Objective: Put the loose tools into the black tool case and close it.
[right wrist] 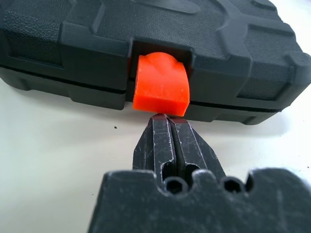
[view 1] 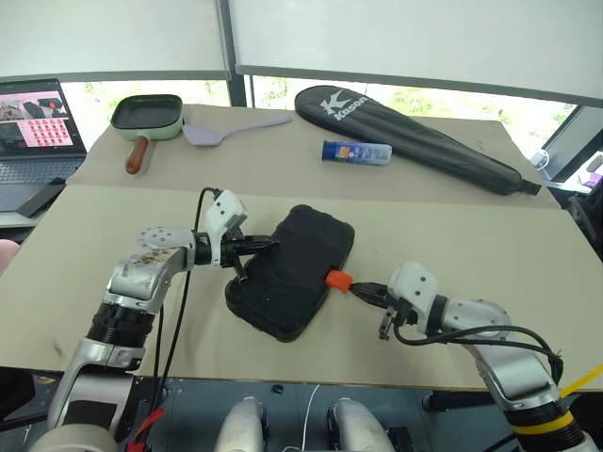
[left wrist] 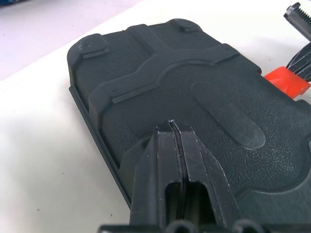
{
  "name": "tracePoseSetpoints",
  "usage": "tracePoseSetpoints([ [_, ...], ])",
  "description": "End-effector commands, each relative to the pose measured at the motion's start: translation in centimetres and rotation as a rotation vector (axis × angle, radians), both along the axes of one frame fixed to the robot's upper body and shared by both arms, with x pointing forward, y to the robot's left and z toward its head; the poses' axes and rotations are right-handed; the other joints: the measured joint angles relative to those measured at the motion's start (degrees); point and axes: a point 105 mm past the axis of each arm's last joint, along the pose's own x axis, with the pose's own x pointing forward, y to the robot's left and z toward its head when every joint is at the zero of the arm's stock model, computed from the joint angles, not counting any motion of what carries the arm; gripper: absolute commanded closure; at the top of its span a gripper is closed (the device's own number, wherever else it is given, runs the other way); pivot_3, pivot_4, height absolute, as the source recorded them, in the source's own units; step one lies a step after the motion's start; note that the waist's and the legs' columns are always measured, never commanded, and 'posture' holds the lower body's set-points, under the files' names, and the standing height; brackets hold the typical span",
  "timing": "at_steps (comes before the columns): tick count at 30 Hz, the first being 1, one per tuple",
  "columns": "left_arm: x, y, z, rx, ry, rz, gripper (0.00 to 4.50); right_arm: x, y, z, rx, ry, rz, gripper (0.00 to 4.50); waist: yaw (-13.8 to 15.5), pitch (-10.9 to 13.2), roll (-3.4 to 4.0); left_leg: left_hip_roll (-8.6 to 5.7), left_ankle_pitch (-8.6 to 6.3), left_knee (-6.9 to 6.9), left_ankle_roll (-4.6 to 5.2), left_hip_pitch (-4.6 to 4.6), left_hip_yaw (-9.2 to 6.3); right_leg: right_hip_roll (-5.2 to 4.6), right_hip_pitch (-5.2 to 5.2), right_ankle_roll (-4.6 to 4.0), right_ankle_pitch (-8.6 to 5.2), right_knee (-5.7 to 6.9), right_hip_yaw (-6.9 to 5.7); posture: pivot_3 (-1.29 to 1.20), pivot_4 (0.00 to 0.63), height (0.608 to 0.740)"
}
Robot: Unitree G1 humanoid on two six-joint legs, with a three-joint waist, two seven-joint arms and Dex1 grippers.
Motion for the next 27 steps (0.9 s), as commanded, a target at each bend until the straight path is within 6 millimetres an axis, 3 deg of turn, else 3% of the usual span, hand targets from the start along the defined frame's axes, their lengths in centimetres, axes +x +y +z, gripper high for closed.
tracePoseSetpoints([
  [1,-0.3,0.1,-1.3,0.023,0.027,0.007,4.50,-0.7,-0.5,1.5,-0.013,-0.043,0.025,4.46,0.06,0.00,0.00,-0.01,0.00,0.00,0.00,0.00,0.00,-0.02,0.00,0.00,0.00,0.00,0.00,0.00,0.150,0.740],
  [6,-0.7,-0.1,-2.1,0.032,0.039,-0.003,4.50,-1.1,-0.4,3.3,0.028,-0.065,0.042,4.46,0.04,-0.01,0.01,0.00,0.00,0.02,0.00,0.05,-0.02,-0.01,0.06,0.00,0.00,0.01,-0.01,0.00,0.150,0.740],
  [11,-0.7,-0.2,-2.3,0.034,0.043,-0.002,4.50,-0.5,0.2,3.8,0.057,-0.078,0.047,4.46,0.15,-0.01,0.01,0.00,0.00,0.04,0.00,0.12,-0.02,0.00,0.13,0.01,0.00,0.02,0.00,0.00,0.150,0.740],
  [27,-0.8,-0.1,-2.4,0.040,0.053,0.009,4.50,0.9,1.0,1.4,0.017,-0.052,0.059,4.46,0.01,-0.02,0.02,0.00,0.00,0.04,0.00,0.13,-0.01,0.00,0.12,0.01,0.00,0.03,0.00,0.00,0.150,0.740],
])
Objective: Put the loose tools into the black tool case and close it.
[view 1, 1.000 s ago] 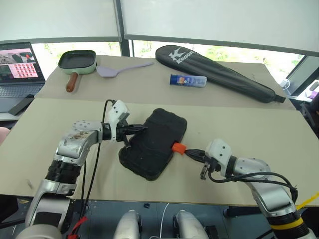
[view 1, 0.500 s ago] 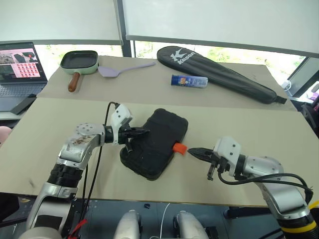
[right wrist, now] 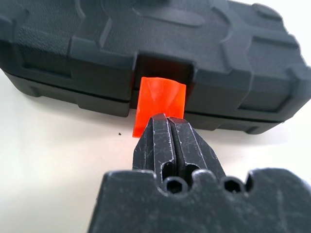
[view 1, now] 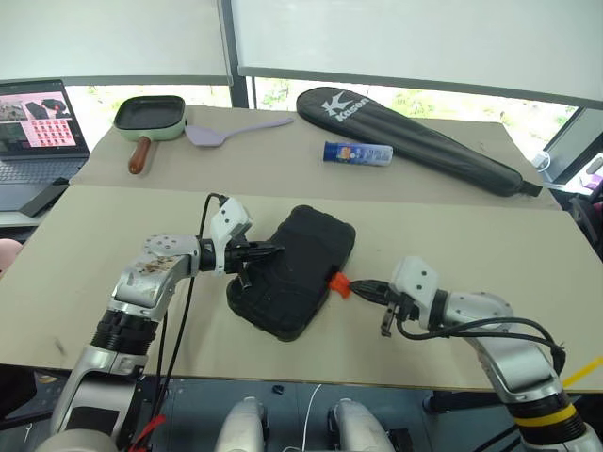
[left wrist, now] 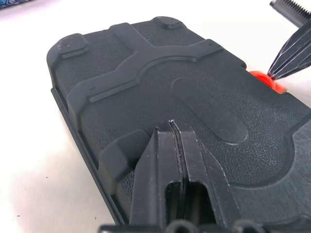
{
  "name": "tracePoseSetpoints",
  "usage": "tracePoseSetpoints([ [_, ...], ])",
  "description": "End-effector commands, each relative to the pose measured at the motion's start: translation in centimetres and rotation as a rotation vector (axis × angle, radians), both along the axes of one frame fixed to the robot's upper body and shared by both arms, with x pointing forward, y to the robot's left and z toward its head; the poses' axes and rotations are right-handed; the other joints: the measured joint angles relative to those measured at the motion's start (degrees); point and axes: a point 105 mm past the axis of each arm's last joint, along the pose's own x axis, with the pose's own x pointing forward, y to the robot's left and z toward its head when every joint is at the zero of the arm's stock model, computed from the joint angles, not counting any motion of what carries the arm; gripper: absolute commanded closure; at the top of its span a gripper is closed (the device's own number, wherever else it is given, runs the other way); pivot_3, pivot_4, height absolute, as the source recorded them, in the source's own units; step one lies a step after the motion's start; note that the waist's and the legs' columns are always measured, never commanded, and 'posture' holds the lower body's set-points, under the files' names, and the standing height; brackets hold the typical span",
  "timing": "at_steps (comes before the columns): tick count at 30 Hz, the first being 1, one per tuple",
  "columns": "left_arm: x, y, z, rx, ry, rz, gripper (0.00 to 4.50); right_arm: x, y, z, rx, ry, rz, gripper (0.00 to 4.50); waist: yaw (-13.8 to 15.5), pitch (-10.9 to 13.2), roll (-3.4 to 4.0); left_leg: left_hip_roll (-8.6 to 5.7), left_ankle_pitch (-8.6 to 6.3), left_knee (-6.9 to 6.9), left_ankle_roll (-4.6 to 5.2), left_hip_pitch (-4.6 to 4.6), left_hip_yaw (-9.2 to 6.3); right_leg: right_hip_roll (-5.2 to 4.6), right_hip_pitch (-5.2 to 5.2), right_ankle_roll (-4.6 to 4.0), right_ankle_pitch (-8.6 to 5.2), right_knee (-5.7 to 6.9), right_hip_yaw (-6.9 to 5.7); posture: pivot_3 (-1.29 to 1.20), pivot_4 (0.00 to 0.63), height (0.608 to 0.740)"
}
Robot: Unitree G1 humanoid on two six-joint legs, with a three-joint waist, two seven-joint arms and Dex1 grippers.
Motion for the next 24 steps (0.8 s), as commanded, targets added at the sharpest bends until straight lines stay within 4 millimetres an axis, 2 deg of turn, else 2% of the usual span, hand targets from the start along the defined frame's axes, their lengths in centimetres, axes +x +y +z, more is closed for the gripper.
tracePoseSetpoints([
  [1,-0.2,0.4,-1.7,0.046,0.054,0.028,4.50,0.4,0.5,0.8,0.009,-0.055,0.019,4.46,-0.01,0.00,0.00,0.00,0.00,0.00,0.00,0.00,0.00,0.00,0.00,0.00,0.00,0.00,0.00,0.00,0.150,0.740],
  [9,-0.2,0.5,-2.1,0.046,0.060,0.035,4.50,0.5,1.2,0.6,0.038,-0.058,0.032,4.46,-0.03,0.00,0.00,0.01,0.00,0.00,0.00,0.05,0.00,0.01,0.03,0.00,0.00,0.01,0.00,0.00,0.150,0.740],
  [19,-0.5,0.6,-2.5,0.044,0.073,0.044,4.50,0.8,3.0,1.2,0.092,-0.076,0.077,4.46,-0.35,-0.02,0.03,0.10,0.00,-0.02,0.00,0.18,0.02,0.11,0.05,-0.02,0.01,0.05,0.07,0.00,0.150,0.740],
  [24,-0.7,0.8,-2.5,0.049,0.077,0.049,4.50,0.8,2.6,1.3,0.089,-0.077,0.069,4.46,-0.15,-0.02,0.04,0.09,0.00,-0.02,0.00,0.15,0.05,0.08,0.04,-0.02,0.01,0.04,0.08,0.00,0.150,0.740],
])
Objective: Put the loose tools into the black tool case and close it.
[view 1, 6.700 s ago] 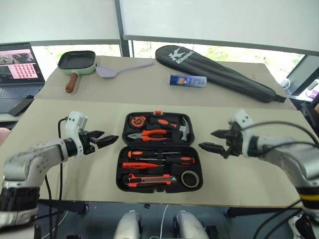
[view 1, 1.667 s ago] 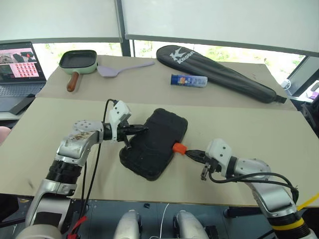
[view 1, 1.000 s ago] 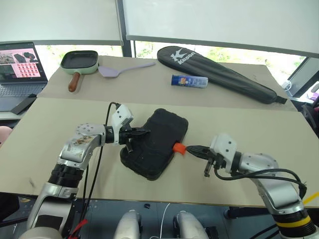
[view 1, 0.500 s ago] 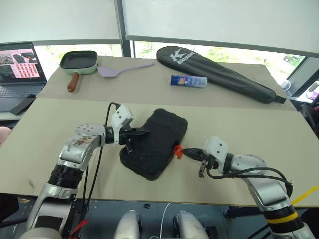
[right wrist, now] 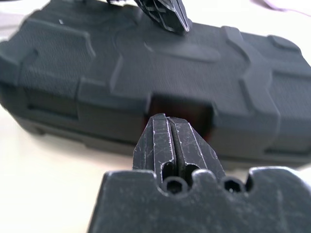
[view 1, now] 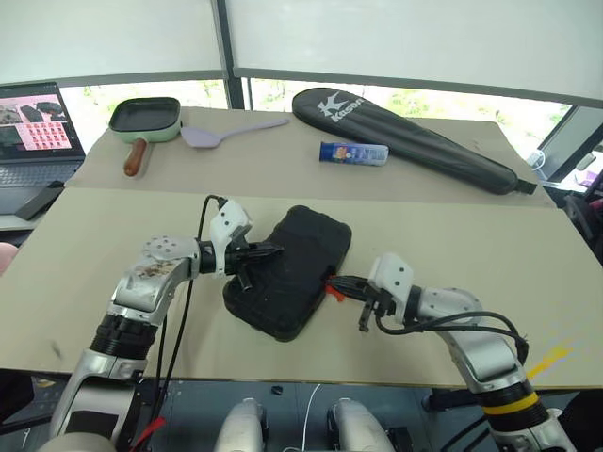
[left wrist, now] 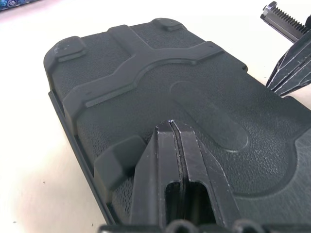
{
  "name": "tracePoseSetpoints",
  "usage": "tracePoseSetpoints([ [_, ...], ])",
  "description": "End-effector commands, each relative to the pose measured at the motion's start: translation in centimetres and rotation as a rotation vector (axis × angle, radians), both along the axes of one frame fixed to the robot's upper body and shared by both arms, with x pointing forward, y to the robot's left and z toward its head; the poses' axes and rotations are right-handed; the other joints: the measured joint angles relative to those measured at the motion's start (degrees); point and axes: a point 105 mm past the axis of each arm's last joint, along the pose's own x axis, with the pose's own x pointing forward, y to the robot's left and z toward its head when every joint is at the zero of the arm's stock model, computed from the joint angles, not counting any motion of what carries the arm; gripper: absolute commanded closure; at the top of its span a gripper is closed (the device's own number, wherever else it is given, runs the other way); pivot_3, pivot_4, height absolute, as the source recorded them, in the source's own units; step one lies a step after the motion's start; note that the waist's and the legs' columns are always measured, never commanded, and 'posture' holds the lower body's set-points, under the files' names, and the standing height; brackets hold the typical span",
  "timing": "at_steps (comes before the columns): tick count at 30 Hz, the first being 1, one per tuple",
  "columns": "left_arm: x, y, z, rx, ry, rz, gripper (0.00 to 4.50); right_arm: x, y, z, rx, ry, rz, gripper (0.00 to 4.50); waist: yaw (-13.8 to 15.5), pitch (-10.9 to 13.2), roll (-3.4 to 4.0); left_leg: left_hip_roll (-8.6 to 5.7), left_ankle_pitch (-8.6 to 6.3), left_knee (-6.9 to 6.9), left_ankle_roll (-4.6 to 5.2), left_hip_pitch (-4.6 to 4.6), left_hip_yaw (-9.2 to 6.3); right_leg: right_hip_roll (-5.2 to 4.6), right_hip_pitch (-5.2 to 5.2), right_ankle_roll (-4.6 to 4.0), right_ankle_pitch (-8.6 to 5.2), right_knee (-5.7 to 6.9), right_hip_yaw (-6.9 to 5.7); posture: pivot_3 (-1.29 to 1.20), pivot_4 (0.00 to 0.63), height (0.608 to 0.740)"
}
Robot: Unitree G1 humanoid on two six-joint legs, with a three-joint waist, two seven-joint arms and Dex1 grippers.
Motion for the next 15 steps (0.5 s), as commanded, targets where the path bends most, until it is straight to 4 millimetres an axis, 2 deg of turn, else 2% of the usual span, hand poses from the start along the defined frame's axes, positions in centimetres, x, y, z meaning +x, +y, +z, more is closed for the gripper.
tracePoseSetpoints([
  [1,-0.5,0.8,-2.4,0.048,0.088,0.033,4.50,-0.2,-0.7,1.0,-0.002,-0.037,-0.005,4.46,0.01,0.00,0.00,0.00,0.00,0.00,0.00,-0.01,0.00,0.00,0.00,0.00,0.00,0.00,0.00,0.00,0.150,0.740],
  [3,-0.5,1.0,-2.4,0.051,0.090,0.034,4.50,-0.4,-1.4,1.2,0.004,-0.018,-0.025,4.46,0.02,0.00,0.00,0.00,0.00,0.00,0.00,-0.01,0.00,-0.01,0.00,0.00,0.00,0.00,0.00,0.00,0.150,0.740],
  [6,-0.5,1.0,-2.6,0.053,0.099,0.030,4.50,-0.7,-2.6,1.6,0.071,0.087,-0.078,3.75,0.05,0.00,0.00,0.00,0.00,0.00,0.00,0.00,0.00,-0.01,0.00,0.00,0.00,-0.01,0.00,0.00,0.150,0.740],
  [9,-0.6,0.9,-2.7,0.060,0.102,0.023,4.50,-1.7,-2.5,1.2,0.022,0.136,-0.064,2.74,0.00,-0.02,0.03,0.01,0.00,-0.01,0.00,0.01,-0.03,-0.01,0.01,-0.01,0.00,0.00,0.00,0.00,0.150,0.740],
  [11,-0.6,1.0,-2.9,0.071,0.101,0.020,4.50,-1.8,-2.2,1.7,0.023,0.158,-0.065,2.03,-0.07,-0.02,0.04,0.02,0.00,-0.01,0.00,0.02,-0.03,0.01,0.01,-0.01,0.00,0.00,0.00,0.00,0.150,0.740],
  [15,-0.6,1.1,-3.2,0.078,0.104,0.021,4.50,-1.1,-1.9,2.3,-0.058,0.211,-0.091,0.64,-0.10,-0.04,0.07,0.02,0.00,-0.02,0.00,0.03,-0.04,0.00,-0.01,-0.01,0.00,0.00,0.04,0.00,0.150,0.740],
])
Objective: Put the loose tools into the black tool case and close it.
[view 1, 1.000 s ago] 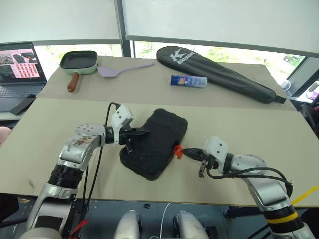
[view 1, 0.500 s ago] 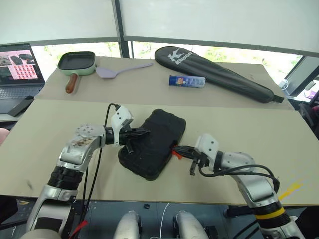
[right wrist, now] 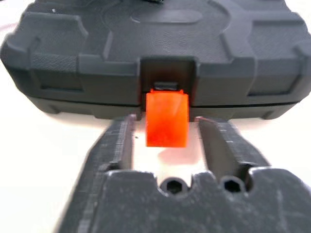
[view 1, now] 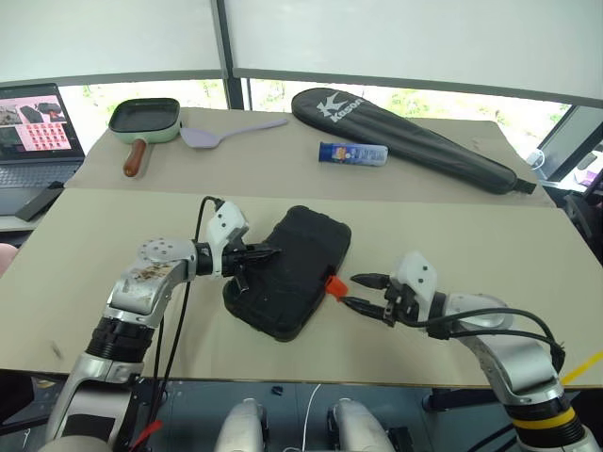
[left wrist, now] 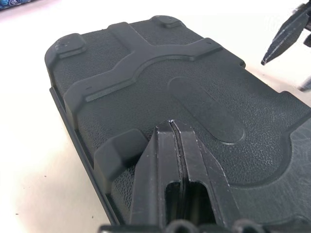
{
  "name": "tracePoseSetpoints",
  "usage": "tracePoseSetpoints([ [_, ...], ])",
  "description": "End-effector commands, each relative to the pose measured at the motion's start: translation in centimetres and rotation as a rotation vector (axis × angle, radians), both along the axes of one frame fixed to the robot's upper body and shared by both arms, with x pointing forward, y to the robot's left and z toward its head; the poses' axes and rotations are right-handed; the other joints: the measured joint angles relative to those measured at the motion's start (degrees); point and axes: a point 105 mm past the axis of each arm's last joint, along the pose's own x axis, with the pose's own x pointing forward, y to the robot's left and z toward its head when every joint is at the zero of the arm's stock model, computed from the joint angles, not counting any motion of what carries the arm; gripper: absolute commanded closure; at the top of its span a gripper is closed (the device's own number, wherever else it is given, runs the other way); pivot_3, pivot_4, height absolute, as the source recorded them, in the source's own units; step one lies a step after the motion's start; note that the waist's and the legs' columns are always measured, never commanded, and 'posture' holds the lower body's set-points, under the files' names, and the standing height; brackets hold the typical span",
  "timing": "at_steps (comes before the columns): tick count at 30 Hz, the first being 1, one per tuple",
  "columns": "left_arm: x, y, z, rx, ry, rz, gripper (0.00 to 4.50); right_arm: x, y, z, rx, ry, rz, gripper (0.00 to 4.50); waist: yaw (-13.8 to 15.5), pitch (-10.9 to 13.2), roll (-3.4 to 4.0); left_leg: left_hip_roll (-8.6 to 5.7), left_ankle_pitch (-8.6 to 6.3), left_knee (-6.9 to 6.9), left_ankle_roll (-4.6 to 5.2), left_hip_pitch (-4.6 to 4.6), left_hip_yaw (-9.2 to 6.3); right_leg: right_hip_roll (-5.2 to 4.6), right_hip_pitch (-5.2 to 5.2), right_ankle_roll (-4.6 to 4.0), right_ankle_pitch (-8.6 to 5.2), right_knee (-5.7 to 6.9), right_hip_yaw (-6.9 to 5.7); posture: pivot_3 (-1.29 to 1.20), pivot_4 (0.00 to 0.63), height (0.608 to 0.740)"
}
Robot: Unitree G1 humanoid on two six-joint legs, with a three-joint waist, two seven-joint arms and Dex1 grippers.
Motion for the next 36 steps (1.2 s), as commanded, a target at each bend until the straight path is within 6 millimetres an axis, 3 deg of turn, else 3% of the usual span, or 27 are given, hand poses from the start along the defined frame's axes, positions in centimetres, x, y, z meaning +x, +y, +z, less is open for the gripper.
tracePoseSetpoints([
  [1,-0.3,0.8,-2.8,0.067,0.094,0.024,4.50,0.5,0.3,1.7,-0.063,-0.001,0.001,0.26,0.05,0.00,0.00,-0.01,0.00,0.00,0.00,0.00,-0.02,-0.01,0.00,0.00,0.00,0.00,0.02,0.00,0.150,0.740],
  [2,-0.3,0.7,-2.8,0.068,0.094,0.023,4.50,0.6,0.3,1.5,-0.095,0.024,-0.002,0.10,0.10,0.00,0.00,-0.01,0.00,0.00,0.00,0.02,-0.02,-0.01,0.01,0.00,0.00,0.00,0.02,0.00,0.150,0.740],
  [9,-0.4,0.6,-2.8,0.067,0.094,0.024,4.50,1.2,0.2,0.4,-0.196,0.103,-0.015,0.10,0.12,-0.01,0.01,-0.01,0.00,-0.02,0.00,-0.04,0.00,-0.01,-0.02,-0.01,-0.01,-0.04,0.00,0.00,0.150,0.740],
  [15,-0.6,0.8,-3.0,0.067,0.096,0.030,4.50,1.5,0.6,0.4,-0.188,0.109,-0.023,0.10,0.07,-0.01,0.00,-0.01,0.00,-0.02,0.00,-0.04,-0.02,-0.01,-0.02,0.00,-0.01,-0.04,0.00,0.00,0.150,0.740],
  [19,-0.6,0.6,-2.9,0.065,0.097,0.031,4.50,1.8,0.8,0.2,-0.193,0.111,-0.025,1.14,0.08,-0.01,0.01,-0.01,0.00,-0.02,0.00,-0.04,-0.02,-0.01,-0.02,0.00,-0.01,-0.04,0.00,0.00,0.150,0.740],
  [25,-0.5,0.6,-2.7,0.067,0.092,0.030,4.50,2.2,0.9,-0.4,-0.203,0.131,-0.027,3.27,0.09,-0.01,0.01,-0.01,0.00,-0.02,0.00,-0.05,-0.01,-0.01,-0.03,0.00,-0.01,-0.04,0.00,0.00,0.150,0.740],
  [36,-0.5,0.7,-2.6,0.062,0.086,0.039,4.50,1.4,1.0,0.5,-0.136,0.037,0.041,3.33,0.11,-0.01,0.00,-0.01,0.00,-0.02,0.00,-0.05,-0.01,0.00,-0.04,0.00,-0.01,-0.04,0.00,0.00,0.150,0.740],
])
